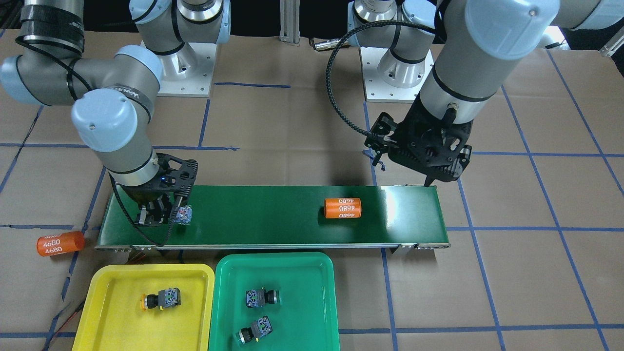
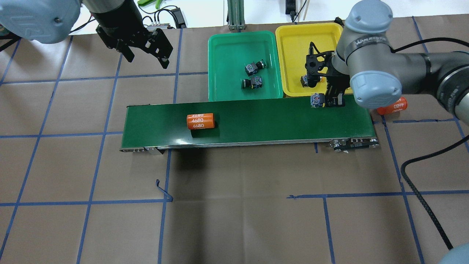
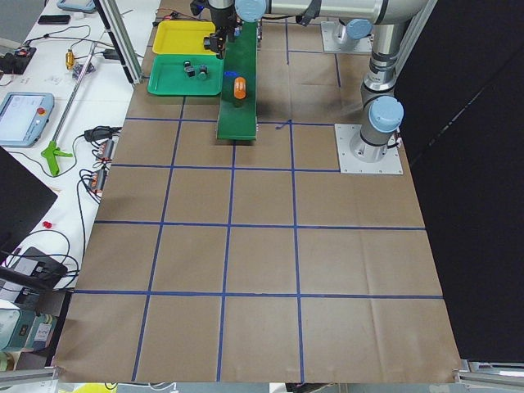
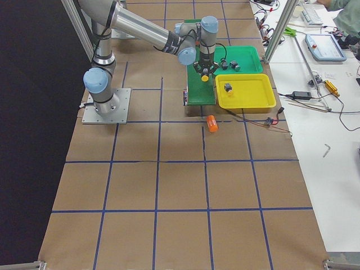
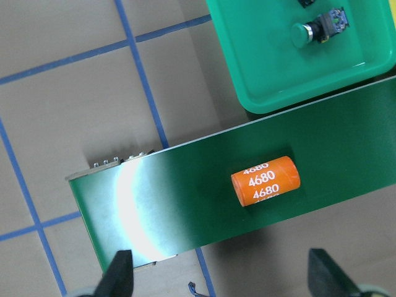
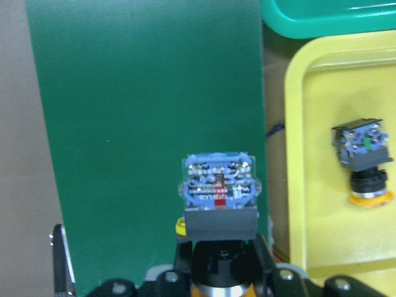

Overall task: Sort buttons by color to trays
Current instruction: 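Place the yellow button in the yellow tray while the left releases the cell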

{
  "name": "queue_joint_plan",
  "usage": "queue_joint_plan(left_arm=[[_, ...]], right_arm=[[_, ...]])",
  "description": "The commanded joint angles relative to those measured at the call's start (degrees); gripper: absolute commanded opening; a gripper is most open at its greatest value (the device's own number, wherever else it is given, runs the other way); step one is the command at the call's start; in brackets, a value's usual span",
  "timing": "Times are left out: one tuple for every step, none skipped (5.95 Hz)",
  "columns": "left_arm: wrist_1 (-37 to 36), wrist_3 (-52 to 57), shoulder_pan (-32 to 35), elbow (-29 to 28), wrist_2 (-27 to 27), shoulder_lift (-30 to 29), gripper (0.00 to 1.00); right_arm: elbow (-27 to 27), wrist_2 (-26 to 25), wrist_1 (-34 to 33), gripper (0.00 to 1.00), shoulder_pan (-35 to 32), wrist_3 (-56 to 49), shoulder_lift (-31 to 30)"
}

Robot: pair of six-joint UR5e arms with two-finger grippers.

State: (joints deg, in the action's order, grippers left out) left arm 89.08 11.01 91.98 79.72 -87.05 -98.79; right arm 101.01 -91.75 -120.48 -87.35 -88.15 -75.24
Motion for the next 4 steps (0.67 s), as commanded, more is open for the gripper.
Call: queue_joint_plan(left_arm=[[0.13,-6.76,-3.18,3.49,-0.23,4.47,0.99],[0.39,-12.36,-4.25,2.81,-0.32,5.09,0.99],[0.39,-13.89,-4.26,2.8,-0.23,5.1,0.99],[0.13,-13.91,-4.26,2.98,-0.14,5.1,0.99]], right_arm=[[-10.5,0.6,-0.46,0.09,0.69,-2.46,6.71],[-19.62,0.69,-0.46,0.09,0.69,-3.34,14.26],[-28.85,0.87,-0.37,0.09,0.6,-5.44,21.47],[-35.12,1.04,-0.46,0.1,0.6,-6.76,27.89]])
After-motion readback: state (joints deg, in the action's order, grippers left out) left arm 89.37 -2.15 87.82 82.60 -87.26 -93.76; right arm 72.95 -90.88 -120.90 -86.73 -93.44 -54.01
